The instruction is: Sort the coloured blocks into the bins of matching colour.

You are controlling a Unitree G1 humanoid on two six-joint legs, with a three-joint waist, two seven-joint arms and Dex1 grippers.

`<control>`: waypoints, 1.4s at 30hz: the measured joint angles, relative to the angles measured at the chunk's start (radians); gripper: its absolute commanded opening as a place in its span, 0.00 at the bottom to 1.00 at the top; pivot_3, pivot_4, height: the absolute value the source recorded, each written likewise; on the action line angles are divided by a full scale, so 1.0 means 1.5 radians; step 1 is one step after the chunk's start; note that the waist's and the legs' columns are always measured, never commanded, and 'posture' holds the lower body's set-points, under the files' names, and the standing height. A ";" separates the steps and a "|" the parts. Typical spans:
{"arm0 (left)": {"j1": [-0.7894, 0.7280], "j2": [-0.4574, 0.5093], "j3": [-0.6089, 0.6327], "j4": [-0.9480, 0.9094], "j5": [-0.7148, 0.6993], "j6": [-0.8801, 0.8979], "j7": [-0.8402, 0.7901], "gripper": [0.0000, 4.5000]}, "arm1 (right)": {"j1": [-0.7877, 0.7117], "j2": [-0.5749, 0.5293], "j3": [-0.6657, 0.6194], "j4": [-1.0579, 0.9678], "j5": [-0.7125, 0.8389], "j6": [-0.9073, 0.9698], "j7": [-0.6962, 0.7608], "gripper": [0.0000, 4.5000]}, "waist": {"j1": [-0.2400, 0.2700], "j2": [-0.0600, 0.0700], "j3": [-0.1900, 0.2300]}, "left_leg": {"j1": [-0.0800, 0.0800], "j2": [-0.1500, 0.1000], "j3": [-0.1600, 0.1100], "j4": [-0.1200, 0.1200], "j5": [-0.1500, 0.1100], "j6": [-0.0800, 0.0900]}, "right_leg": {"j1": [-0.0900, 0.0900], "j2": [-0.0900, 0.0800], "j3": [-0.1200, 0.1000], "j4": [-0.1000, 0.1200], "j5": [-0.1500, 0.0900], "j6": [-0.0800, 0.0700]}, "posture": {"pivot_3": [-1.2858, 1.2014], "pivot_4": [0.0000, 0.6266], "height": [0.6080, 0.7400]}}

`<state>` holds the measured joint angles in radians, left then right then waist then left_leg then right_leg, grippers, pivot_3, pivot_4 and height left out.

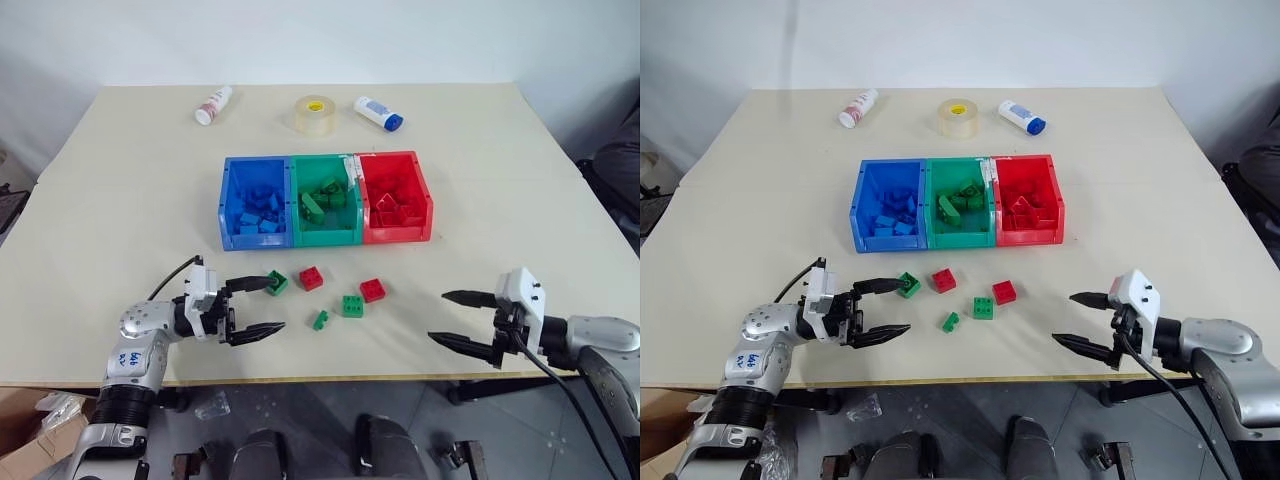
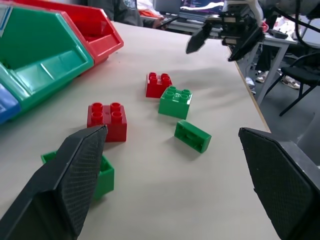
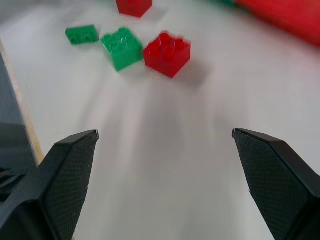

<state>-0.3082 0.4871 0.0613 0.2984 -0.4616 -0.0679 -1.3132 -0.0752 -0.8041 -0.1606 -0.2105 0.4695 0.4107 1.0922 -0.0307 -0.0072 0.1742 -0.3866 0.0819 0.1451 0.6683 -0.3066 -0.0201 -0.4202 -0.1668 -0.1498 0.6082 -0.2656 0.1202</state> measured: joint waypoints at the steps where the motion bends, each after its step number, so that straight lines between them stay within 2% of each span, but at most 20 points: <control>1: -0.003 -0.001 -0.001 0.004 0.000 0.000 0.000 1.00 | -0.022 0.010 0.012 0.003 -0.006 -0.002 -0.003 1.00 | 0.001 0.000 0.000 | 0.000 0.000 0.000 0.000 0.000 0.000 | 0.000 0.000 0.000 0.000 0.000 0.000 | 0.52 0.24 1.00; 7: -0.004 -0.001 0.001 0.009 0.001 -0.001 0.002 1.00 | -0.166 0.079 0.144 0.127 -0.077 -0.041 0.005 1.00 | 0.003 0.000 0.000 | -0.001 0.000 0.000 0.000 0.000 0.000 | 0.000 0.000 0.000 0.002 0.000 0.000 | 0.52 0.24 1.00; 11: 0.012 0.000 0.004 -0.012 0.000 0.000 0.007 1.00 | -0.224 0.121 0.194 0.219 -0.117 -0.080 0.017 1.00 | 0.002 0.000 0.000 | -0.001 0.000 0.000 0.000 0.000 0.000 | 0.000 0.000 0.000 0.002 0.000 0.000 | 0.52 0.24 1.00; 15: 0.030 0.001 0.006 -0.035 0.000 0.001 0.016 1.00 | -0.278 0.158 0.215 0.292 -0.146 -0.115 0.018 0.79 | 0.001 0.000 0.000 | -0.001 0.000 0.000 0.000 0.000 0.000 | 0.000 0.000 0.000 0.002 0.000 0.000 | 0.52 0.24 1.00; 19: 0.038 0.002 0.011 -0.046 -0.001 0.002 0.028 1.00 | -0.284 0.172 0.214 0.305 -0.151 -0.124 0.015 0.47 | 0.002 0.000 0.000 | -0.001 0.000 0.000 0.000 0.000 0.000 | 0.000 0.000 0.000 0.002 0.000 0.000 | 0.52 0.24 1.00; 21: 0.042 0.002 0.011 -0.055 -0.001 0.002 0.031 1.00 | -0.281 0.174 0.212 0.297 -0.150 -0.123 0.014 0.39 | 0.002 0.000 0.000 | -0.001 0.000 0.000 0.000 0.000 0.000 | 0.000 0.000 0.000 0.002 0.000 0.000 | 0.52 0.24 1.00; 23: 0.043 0.002 0.012 -0.061 -0.001 0.003 0.033 1.00 | -0.273 0.174 0.200 0.279 -0.145 -0.115 0.005 0.38 | 0.003 0.000 0.000 | -0.001 0.000 0.000 0.000 0.000 0.000 | 0.000 0.000 0.000 0.002 0.000 0.000 | 0.52 0.24 1.00; 28: 0.044 0.001 0.012 -0.061 -0.001 0.005 0.037 1.00 | -0.276 0.177 0.140 0.237 -0.111 -0.079 -0.049 0.38 | 0.002 0.000 0.000 | -0.001 0.000 0.000 0.000 0.000 0.000 | 0.000 0.000 0.000 0.002 0.000 0.000 | 0.52 0.24 1.00; 33: 0.026 -0.006 0.004 -0.058 -0.001 0.008 0.036 1.00 | -0.379 0.189 0.080 0.263 -0.106 -0.081 -0.128 0.38 | 0.001 0.000 0.000 | -0.001 0.000 0.000 0.000 0.000 0.000 | -0.001 0.000 0.000 0.003 0.000 0.000 | 0.52 0.24 1.00; 37: 0.011 -0.016 -0.002 -0.040 0.000 0.007 0.034 1.00 | -0.458 0.206 0.075 0.379 -0.144 -0.138 -0.188 0.65 | 0.000 0.000 0.000 | -0.001 0.000 0.001 0.000 0.000 0.000 | -0.002 0.000 0.000 0.003 0.000 0.000 | 0.52 0.24 1.00; 41: 0.003 -0.021 -0.002 -0.032 0.000 0.007 0.033 1.00 | -0.466 0.219 0.076 0.424 -0.160 -0.180 -0.199 0.96 | 0.001 0.000 0.000 | -0.002 0.000 0.002 -0.001 0.000 0.000 | -0.003 0.000 0.001 0.003 0.000 0.000 | 0.52 0.24 1.00; 42: 0.002 -0.023 -0.002 -0.032 0.000 0.006 0.033 1.00 | -0.462 0.222 0.076 0.423 -0.160 -0.184 -0.197 0.99 | 0.000 0.000 0.000 | -0.002 0.000 0.002 -0.001 0.000 0.000 | -0.003 0.000 0.001 0.003 0.000 0.000 | 0.52 0.24 1.00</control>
<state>-0.3054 0.4532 0.0575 0.2506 -0.4620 -0.0587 -1.2638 -0.7687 -0.4708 -0.0470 0.4247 0.2294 0.1349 0.7965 -0.0300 -0.0072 0.1741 -0.3903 0.0818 0.1478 0.6668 -0.3065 -0.0203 -0.4250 -0.1665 -0.1488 0.6121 -0.2654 0.1205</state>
